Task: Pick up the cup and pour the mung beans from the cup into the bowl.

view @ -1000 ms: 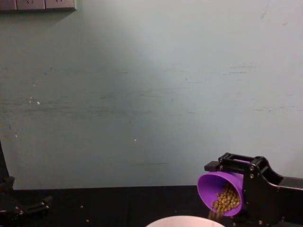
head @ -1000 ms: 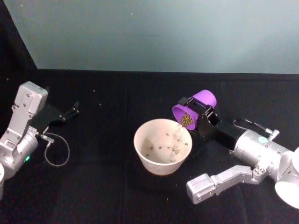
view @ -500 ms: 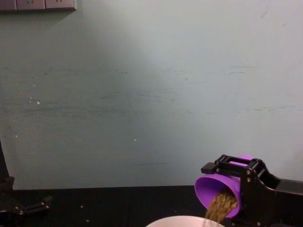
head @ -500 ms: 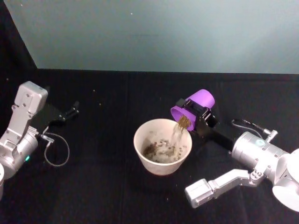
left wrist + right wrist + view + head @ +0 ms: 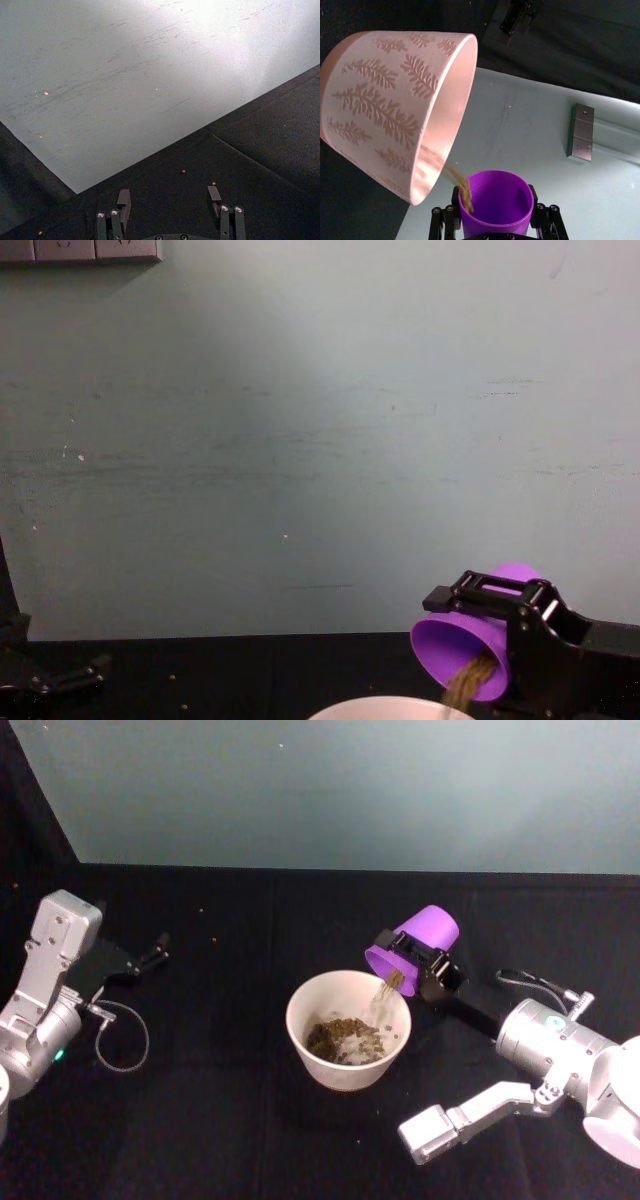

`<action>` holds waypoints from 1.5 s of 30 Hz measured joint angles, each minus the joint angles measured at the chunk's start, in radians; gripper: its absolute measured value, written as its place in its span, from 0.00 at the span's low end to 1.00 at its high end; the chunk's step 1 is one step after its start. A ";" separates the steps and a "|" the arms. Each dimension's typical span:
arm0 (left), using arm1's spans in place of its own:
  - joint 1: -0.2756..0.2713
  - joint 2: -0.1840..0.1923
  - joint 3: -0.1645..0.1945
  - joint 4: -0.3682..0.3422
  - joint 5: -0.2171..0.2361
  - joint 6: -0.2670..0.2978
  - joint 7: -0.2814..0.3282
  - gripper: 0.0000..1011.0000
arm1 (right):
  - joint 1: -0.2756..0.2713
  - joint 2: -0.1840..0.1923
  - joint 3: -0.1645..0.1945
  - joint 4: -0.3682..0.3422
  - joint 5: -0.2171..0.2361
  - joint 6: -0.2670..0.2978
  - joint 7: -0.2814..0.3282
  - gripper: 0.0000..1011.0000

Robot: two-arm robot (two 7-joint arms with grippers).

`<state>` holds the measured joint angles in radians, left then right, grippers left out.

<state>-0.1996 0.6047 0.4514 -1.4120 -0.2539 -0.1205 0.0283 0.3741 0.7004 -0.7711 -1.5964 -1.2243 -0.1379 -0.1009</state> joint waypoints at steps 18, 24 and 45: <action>0.000 0.000 0.000 0.000 0.000 0.000 0.000 0.99 | 0.040 0.015 -0.038 0.003 -0.061 0.015 -0.028 0.74; 0.000 0.000 0.000 0.000 0.000 0.000 0.000 0.99 | 0.049 0.020 -0.050 0.004 -0.078 0.022 -0.040 0.74; 0.000 0.000 0.000 0.000 0.000 0.000 0.000 0.99 | -0.095 -0.003 0.168 0.001 0.427 -0.064 -0.084 0.74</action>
<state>-0.1995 0.6047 0.4514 -1.4120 -0.2539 -0.1205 0.0283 0.2786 0.6973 -0.6033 -1.5955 -0.7975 -0.2019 -0.1848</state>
